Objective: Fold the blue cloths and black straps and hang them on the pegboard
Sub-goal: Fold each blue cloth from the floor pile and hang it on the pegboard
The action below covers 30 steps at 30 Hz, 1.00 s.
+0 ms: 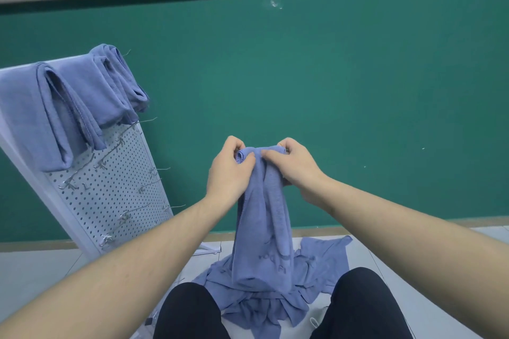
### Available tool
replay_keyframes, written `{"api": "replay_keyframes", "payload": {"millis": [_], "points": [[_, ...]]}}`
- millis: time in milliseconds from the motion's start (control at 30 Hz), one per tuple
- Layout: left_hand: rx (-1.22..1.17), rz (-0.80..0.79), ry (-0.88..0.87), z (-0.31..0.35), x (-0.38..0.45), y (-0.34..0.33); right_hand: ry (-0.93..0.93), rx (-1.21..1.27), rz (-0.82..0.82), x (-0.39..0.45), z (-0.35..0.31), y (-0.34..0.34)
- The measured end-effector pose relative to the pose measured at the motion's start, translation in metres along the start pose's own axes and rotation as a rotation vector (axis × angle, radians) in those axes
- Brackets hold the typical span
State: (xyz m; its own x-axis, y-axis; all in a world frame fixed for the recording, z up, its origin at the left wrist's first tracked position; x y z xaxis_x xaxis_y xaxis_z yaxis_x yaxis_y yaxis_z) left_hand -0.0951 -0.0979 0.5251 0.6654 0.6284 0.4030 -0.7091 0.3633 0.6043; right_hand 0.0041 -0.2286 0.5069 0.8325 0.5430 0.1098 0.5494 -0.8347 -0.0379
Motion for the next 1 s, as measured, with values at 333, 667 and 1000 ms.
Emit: {"api": "replay_keyframes", "payload": {"millis": [333,667,1000], "points": [[-0.389,-0.084,0.125,-0.015,-0.004,-0.014,-0.113,0.217,-0.163,-0.009,0.002,-0.018],[-0.479,-0.163,0.126,-0.008,-0.002,-0.019,0.095,0.282,-0.075,-0.008,-0.005,0.007],[-0.842,-0.299,0.230,0.019,-0.002,-0.032,0.069,-0.084,-0.185,-0.012,0.037,-0.002]]}}
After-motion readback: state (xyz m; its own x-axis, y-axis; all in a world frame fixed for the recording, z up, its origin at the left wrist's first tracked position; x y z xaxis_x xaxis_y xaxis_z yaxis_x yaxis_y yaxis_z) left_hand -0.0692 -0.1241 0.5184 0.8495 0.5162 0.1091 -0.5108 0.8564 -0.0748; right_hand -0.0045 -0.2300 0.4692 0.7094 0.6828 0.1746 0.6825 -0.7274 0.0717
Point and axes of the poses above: each hand's wrist, its own x-axis towards the middle knuckle, its own y-axis out of the back of the hand, z = x × y, the point moved 10 cm from there along x, towards the middle knuckle, and after that the axes turned 14 degrees about x, right-handed, at the moved point
